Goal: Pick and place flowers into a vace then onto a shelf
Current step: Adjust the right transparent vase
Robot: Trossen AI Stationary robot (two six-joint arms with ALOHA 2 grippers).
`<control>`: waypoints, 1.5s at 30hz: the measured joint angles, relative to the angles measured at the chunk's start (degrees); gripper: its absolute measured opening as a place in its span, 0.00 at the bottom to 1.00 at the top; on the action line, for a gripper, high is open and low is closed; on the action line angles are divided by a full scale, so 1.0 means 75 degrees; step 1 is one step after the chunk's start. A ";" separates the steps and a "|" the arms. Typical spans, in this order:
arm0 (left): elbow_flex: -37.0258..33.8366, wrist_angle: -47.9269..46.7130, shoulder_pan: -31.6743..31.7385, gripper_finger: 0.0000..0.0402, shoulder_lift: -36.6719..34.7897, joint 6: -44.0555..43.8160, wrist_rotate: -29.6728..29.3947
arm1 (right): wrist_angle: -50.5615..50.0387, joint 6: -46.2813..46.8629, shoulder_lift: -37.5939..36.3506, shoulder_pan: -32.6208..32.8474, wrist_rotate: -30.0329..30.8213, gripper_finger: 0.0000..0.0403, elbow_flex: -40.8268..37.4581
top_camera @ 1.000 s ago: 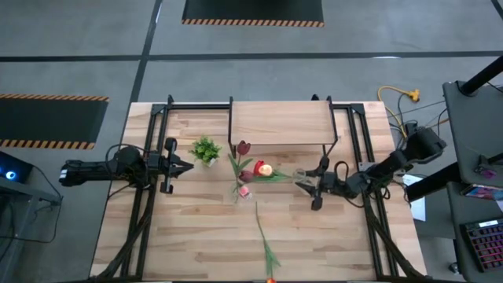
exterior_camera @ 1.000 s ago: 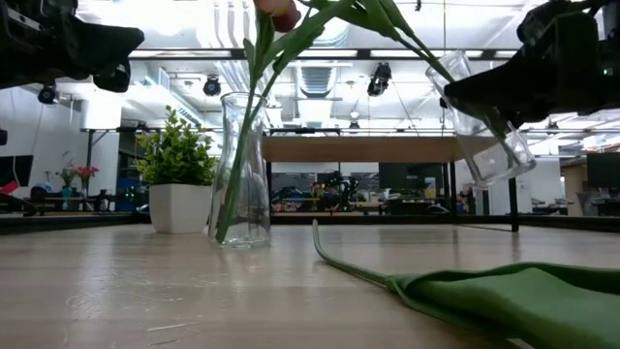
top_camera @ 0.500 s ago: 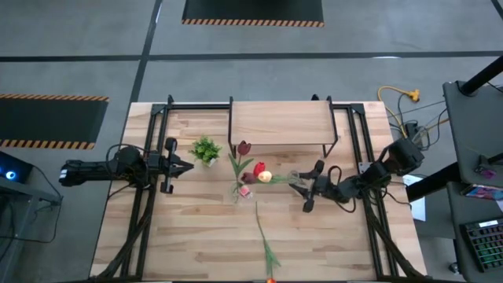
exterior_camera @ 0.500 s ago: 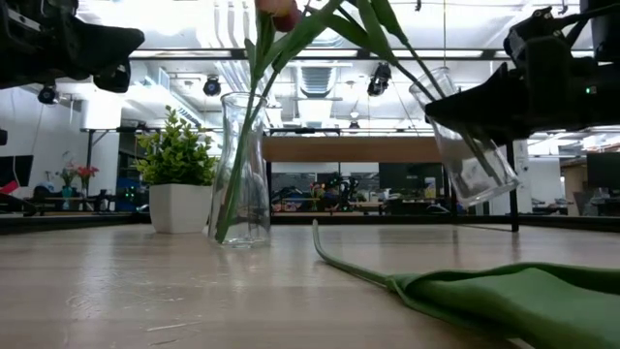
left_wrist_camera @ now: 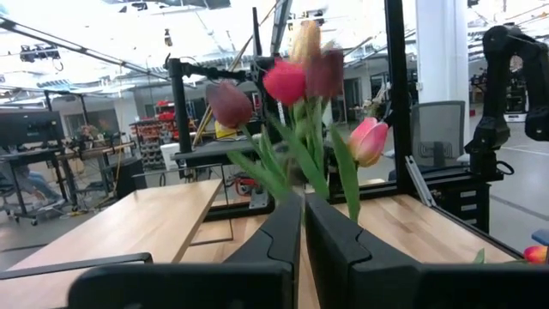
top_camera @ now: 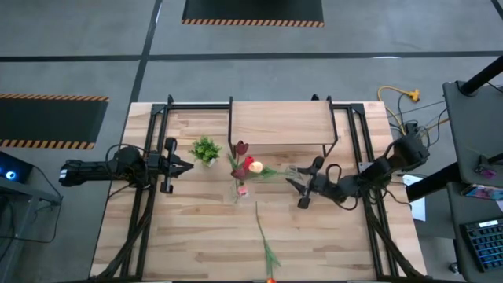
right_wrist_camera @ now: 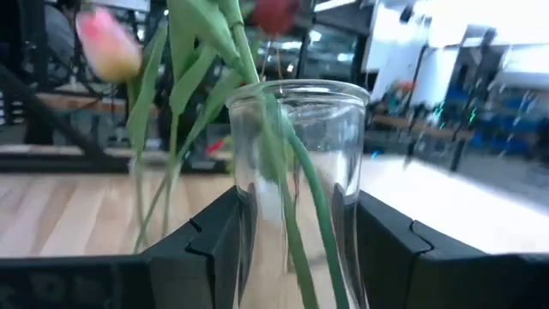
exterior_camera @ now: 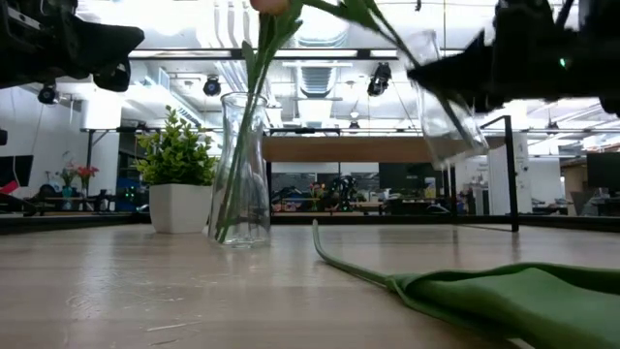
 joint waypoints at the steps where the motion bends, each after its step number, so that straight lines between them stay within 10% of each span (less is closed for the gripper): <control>1: 0.0000 -0.0003 0.0000 0.01 0.0000 0.0000 0.0000 | -0.0001 -0.0270 -0.0144 -0.0027 -0.0004 0.40 0.0048; 7: 0.0012 -0.0006 0.0001 0.01 -0.0001 0.0000 0.0000 | 0.0008 -0.0827 -0.1250 -0.0277 -0.0175 0.40 -0.0337; 17: 0.0029 -0.0004 0.0000 0.01 -0.0004 0.0002 0.0000 | 0.0006 0.0645 -0.1351 -0.1607 -0.2763 0.40 -0.0724; 31: 0.0029 -0.0004 0.0003 0.01 -0.0004 0.0003 0.0000 | 0.0003 0.0981 -0.0985 -0.1874 -0.2618 0.40 -0.0740; 45: 0.0026 -0.0004 0.0000 0.01 -0.0004 0.0000 0.0000 | -0.1646 0.1269 -0.3641 -0.2255 -0.3166 0.40 -0.0897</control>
